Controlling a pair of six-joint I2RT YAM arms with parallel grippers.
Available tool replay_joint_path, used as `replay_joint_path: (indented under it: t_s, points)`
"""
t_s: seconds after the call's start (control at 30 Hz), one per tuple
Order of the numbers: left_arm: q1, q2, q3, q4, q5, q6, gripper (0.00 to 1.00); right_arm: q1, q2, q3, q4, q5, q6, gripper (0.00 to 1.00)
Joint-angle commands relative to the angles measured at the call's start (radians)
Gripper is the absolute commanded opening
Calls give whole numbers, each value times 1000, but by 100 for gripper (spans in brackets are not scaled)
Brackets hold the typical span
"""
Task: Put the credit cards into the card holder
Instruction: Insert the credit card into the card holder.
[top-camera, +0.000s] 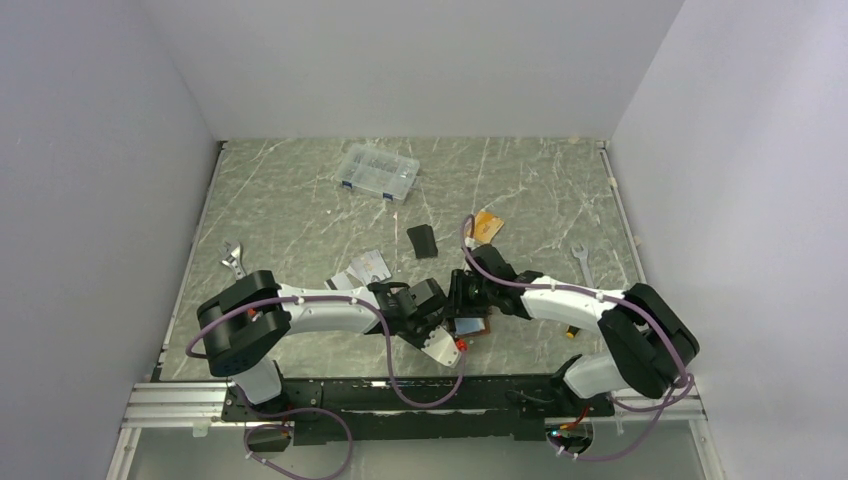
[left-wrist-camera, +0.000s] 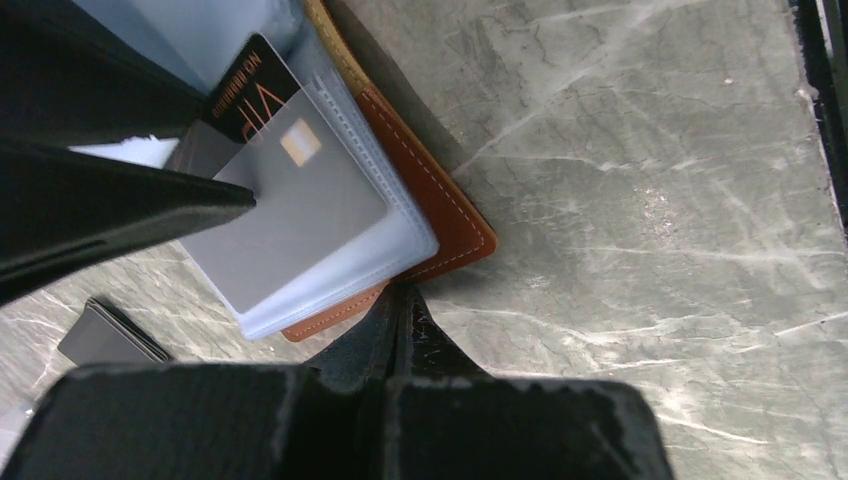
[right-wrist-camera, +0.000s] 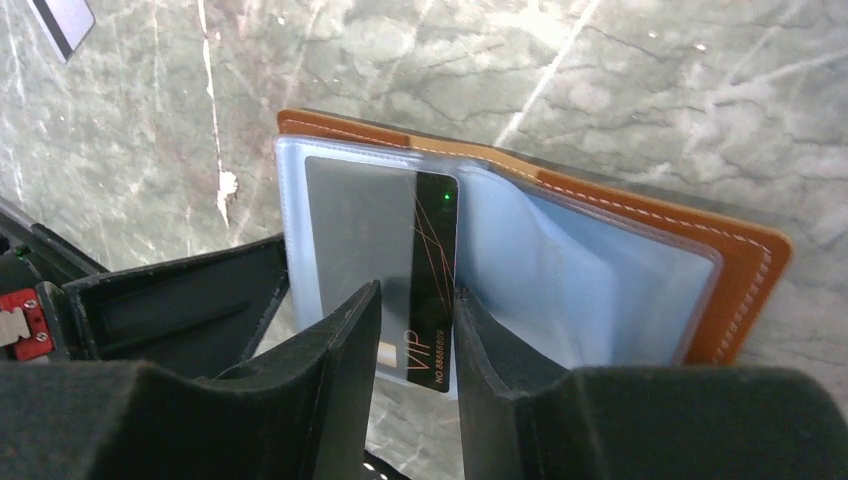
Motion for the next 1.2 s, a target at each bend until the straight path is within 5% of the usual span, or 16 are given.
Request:
replay_joint_path:
  t_s: [0.0, 0.6, 1.03, 1.17]
  points:
    - [2, 61, -71, -91, 80, -8, 0, 44, 47, 30, 47, 26, 15, 34]
    - [5, 53, -88, -75, 68, 2, 0, 137, 62, 24, 107, 23, 113, 34]
    - [65, -15, -66, -120, 51, 6, 0, -28, -126, -68, 59, -42, 120, 53]
    - [108, -38, -7, -194, 100, -20, 14, -39, -142, -46, 25, -39, 113, 55]
